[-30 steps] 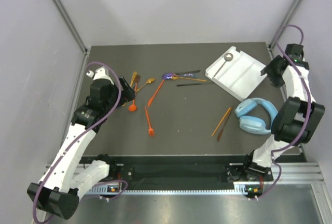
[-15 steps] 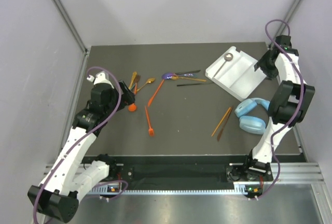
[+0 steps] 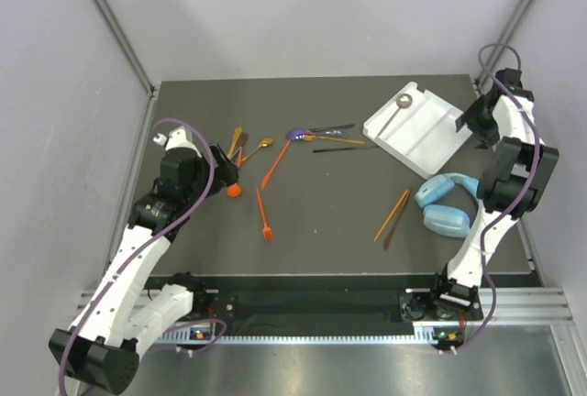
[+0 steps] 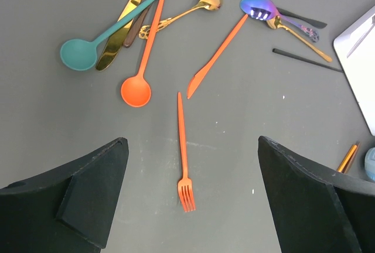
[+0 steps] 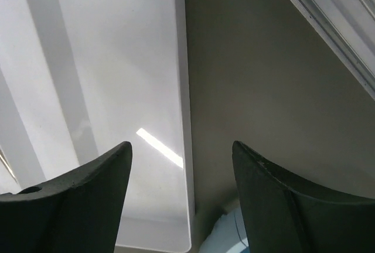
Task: Sort the eating utensils into containers
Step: Pick up the drawer from the center of the board.
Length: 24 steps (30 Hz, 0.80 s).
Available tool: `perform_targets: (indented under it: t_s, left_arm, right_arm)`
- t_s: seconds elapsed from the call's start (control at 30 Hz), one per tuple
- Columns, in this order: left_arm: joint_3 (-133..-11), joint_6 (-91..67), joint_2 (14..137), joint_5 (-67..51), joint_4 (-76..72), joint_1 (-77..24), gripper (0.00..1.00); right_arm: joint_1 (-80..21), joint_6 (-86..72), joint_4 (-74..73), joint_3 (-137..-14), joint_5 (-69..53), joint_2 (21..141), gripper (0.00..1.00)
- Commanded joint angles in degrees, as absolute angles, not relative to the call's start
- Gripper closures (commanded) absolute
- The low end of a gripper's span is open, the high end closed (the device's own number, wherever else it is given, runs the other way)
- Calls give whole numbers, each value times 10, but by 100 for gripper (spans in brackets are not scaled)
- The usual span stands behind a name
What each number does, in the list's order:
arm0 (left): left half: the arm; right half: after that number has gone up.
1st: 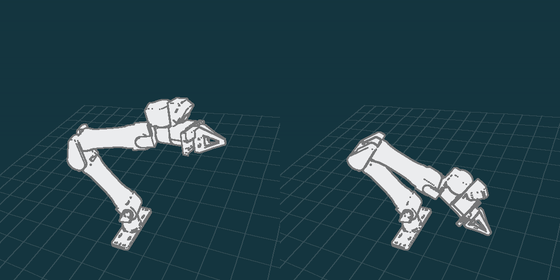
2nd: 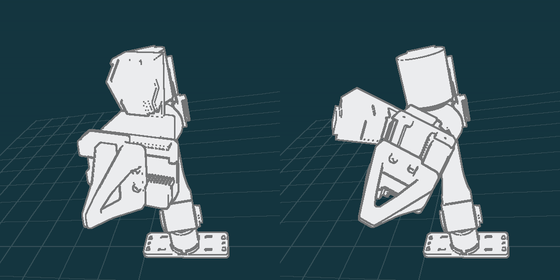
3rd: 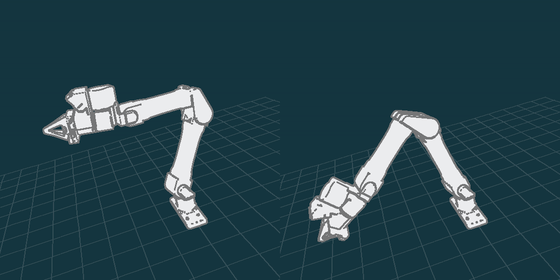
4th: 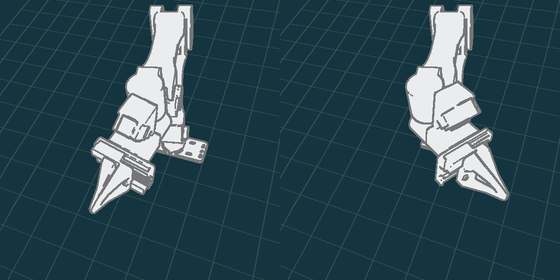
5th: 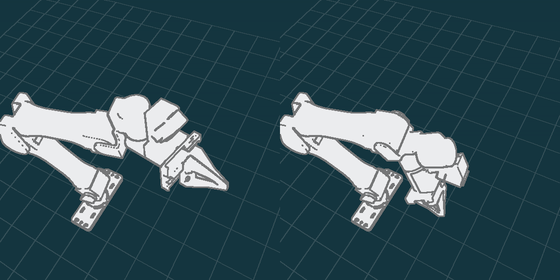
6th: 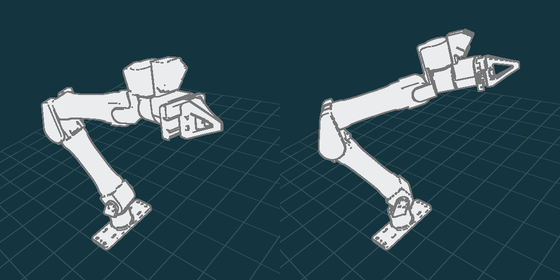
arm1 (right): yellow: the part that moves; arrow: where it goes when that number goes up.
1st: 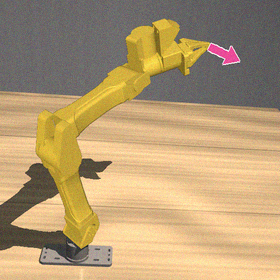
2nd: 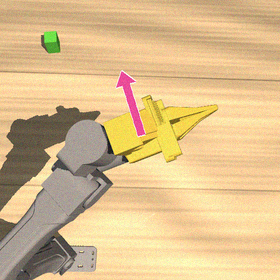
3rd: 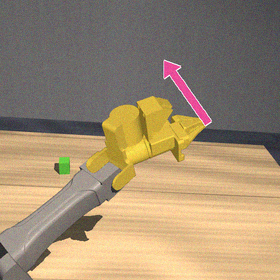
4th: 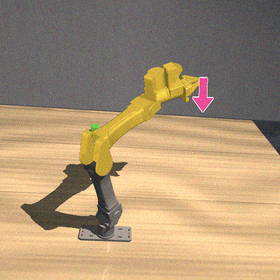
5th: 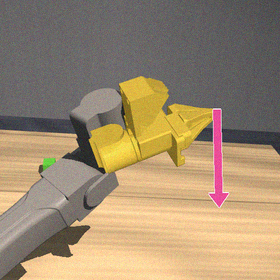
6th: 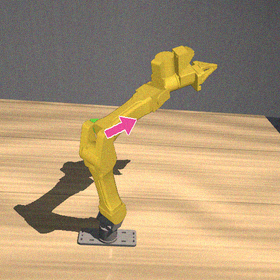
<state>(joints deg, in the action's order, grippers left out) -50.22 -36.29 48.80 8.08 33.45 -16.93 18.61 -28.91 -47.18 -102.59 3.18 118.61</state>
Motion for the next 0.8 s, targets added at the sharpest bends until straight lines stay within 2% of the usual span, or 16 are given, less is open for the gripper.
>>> perform_targets:
  t_s: [0.0,0.3,0.4,0.43,0.47,0.77]
  left_arm:
    - [-515,-359,499,77,319,-171,4]
    - [-511,-365,507,78,313,-171,4]
    - [-508,-365,513,76,311,-171,4]
    - [-509,-365,515,76,312,-171,4]
    - [-511,-363,518,76,312,-171,4]
    - [-505,-364,517,84,309,-171,4]
  right_arm:
    - [192,-298,-484,-1076,14,1242,31]
    - [191,-293,-522,-1139,18,1307,34]
    - [191,-290,-508,-1122,13,1299,58]
    - [191,-290,-504,-1113,11,1297,92]
    - [191,-289,-500,-1109,5,1295,99]
    - [147,-240,-475,-1130,10,1253,100]
